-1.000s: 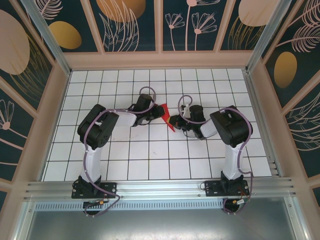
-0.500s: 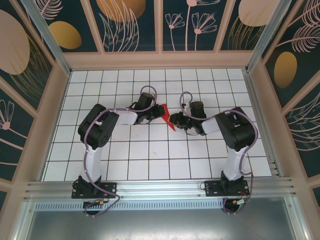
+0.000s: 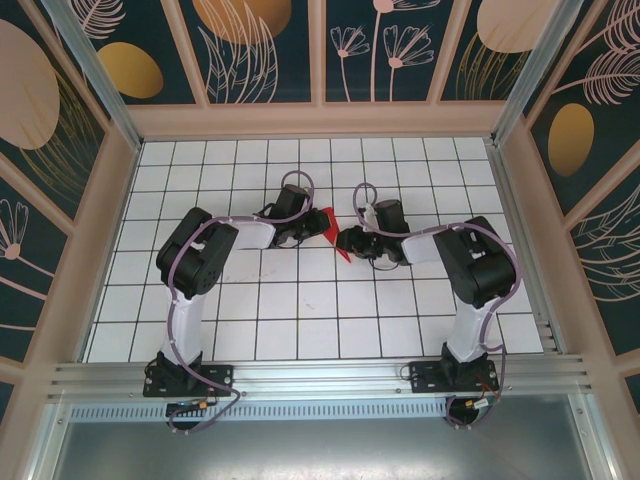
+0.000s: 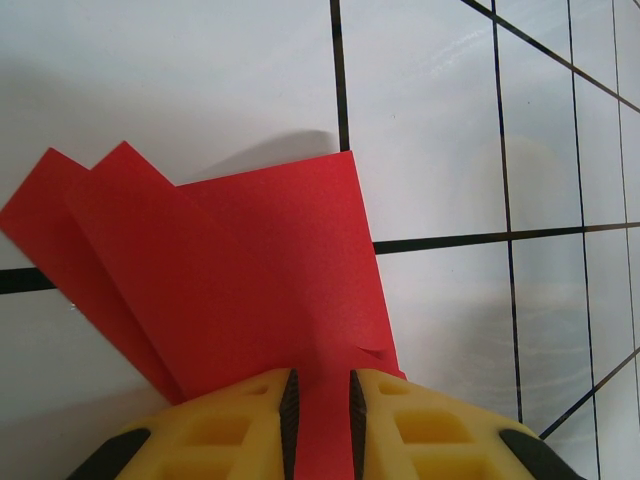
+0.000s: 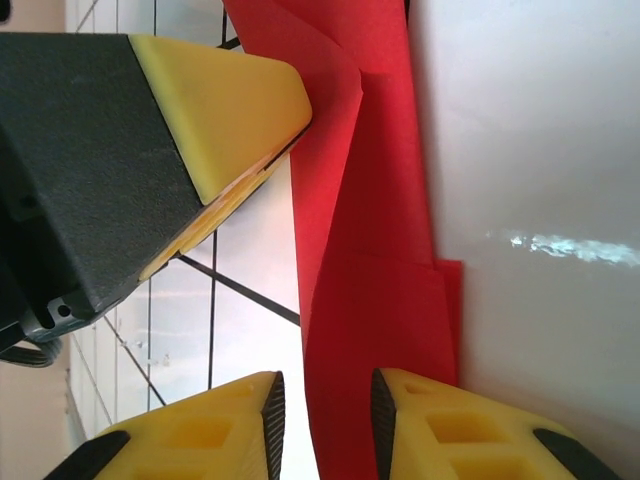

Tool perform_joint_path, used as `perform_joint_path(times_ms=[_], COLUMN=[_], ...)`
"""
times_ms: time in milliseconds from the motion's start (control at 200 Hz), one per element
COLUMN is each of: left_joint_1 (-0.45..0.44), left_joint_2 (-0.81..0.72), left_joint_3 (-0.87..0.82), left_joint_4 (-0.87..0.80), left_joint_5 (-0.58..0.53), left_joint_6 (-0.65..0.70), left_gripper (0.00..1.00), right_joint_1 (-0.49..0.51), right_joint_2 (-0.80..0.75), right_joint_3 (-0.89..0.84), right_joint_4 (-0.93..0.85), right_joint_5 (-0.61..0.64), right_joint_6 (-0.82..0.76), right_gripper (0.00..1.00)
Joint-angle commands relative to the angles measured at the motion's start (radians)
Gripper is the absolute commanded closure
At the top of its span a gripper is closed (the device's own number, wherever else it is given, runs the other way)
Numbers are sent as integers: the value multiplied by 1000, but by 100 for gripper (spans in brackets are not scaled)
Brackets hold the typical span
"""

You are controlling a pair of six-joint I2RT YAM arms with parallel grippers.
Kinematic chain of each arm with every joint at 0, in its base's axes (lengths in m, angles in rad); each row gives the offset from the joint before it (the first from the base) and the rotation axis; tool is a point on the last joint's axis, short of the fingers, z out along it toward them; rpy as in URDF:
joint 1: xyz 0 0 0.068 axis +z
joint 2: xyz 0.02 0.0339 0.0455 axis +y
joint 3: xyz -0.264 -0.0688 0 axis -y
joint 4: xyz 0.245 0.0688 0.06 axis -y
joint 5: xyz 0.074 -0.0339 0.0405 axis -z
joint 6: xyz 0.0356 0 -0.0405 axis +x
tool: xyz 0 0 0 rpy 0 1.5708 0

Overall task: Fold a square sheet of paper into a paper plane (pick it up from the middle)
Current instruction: Fold the wing for the fifth time at the center of the table.

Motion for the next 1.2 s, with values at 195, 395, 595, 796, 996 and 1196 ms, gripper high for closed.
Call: perform_joint_path(times_ms=[195, 395, 595, 796, 996, 1196], left_joint_1=[0, 0, 0, 0, 0, -5], left_joint_2=[82, 80, 53, 7, -48, -83], left_joint_3=[1, 4, 40, 58, -20, -100], left_joint_4=[-77, -77, -76, -16, 134, 234], left_joint_5=[-41, -40, -21, 23, 87, 114], left_joint_6=[18, 18, 29, 38, 4, -31], left_gripper=[75, 75, 73, 69, 67, 67], right_joint_1=[19, 1, -39, -83, -120, -124], right_joint_2=[-9, -10, 19, 57, 82, 98], right_joint_3=[21, -25, -62, -98, -115, -98], right_joint_4=[-92, -36, 35, 123, 191, 164], right_joint_5=[96, 62, -3, -88, -157, -168], right_joint_6=[-92, -46, 30, 123, 212, 238], right_gripper=[81, 90, 99, 100, 100, 100])
